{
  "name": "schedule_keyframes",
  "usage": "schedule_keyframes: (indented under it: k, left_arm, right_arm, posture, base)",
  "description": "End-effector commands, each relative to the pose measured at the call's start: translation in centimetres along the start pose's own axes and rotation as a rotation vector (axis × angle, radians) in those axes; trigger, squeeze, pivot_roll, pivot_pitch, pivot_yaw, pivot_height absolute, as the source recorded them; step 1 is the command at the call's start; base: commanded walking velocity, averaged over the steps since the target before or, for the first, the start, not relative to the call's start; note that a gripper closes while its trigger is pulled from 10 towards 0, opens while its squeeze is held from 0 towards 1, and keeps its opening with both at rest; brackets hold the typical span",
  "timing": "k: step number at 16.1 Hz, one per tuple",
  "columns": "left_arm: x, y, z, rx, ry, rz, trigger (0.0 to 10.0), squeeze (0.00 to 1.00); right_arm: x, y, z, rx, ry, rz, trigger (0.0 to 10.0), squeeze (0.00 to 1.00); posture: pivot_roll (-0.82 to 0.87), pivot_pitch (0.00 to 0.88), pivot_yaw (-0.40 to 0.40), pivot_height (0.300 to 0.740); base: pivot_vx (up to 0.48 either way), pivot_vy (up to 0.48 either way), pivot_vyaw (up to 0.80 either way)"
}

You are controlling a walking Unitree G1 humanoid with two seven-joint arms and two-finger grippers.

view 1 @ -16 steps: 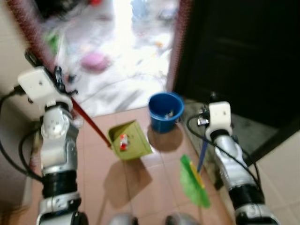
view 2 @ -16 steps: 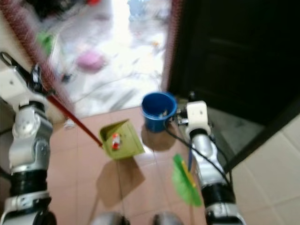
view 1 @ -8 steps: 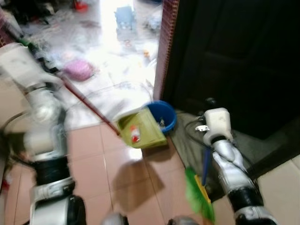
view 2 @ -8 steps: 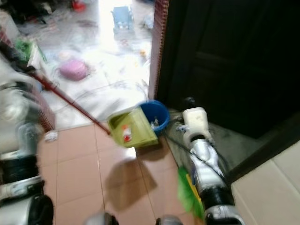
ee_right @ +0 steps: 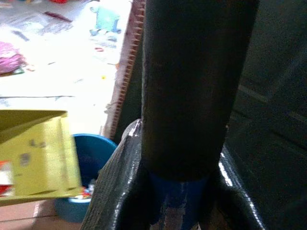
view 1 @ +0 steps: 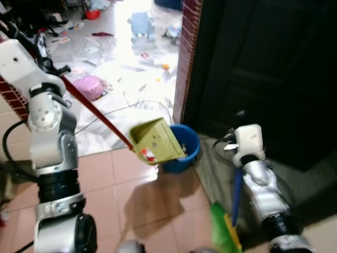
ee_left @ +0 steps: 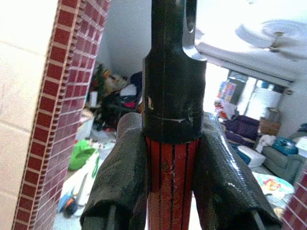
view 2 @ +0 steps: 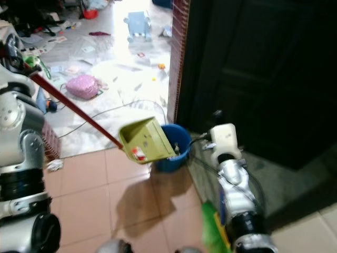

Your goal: Sweep floor

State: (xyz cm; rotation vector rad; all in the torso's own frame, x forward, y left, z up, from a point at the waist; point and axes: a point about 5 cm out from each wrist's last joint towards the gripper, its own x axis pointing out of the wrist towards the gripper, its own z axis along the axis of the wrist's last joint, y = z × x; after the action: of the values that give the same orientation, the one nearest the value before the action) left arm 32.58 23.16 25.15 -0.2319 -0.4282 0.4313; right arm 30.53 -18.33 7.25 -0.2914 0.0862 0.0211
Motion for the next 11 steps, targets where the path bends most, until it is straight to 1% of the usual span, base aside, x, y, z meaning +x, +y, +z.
schedule_keyframes:
  k: [1,8,9,10,11]
  left_arm:
    - [0.5,-0.7,1.6,-0.002,-0.082,-0.013,10.0,0.0]
    - [0.5,-1.5,1.2,-0.009,-0.082,-0.029,10.0,0.0]
    - [0.4,-1.8,1.0,0.015,-0.085,-0.049,10.0,0.0]
    - [0.3,-2.1,0.6,0.048,-0.092,-0.073,10.0,0.0]
    - [0.2,-2.4,0.2,0.056,-0.084,-0.086,10.0,0.0]
  right_arm:
    - [0.2,-1.1,0.9,-0.045,-0.045,-0.019,10.0,0.0]
    - [0.0,-0.8,0.8,-0.046,-0.051,-0.005,10.0,0.0]
    - [0.0,-0.7,0.7,-0.047,-0.049,-0.001,10.0,0.0]
    - [-0.1,-0.6,0.7,-0.048,-0.049,0.004,10.0,0.0]
    - [0.0,-0.5,0.9,-0.046,-0.05,0.005,10.0,0.0]
  posture:
    - [-0.06,0.0,0.007,0.74]
    - [-0.07,0.0,0.001,0.74]
    - [-0.07,0.0,-0.002,0.74]
    - [-0.07,0.0,-0.001,0.74]
    - [-0.07,0.0,0.0,0.74]
  base:
    - [0.469,0.0,0.0]
    - [0.471,0.0,0.0]
    - [0.364,0.0,0.0]
    - [0.0,0.0,0.0]
    - [0.0,0.0,0.0]
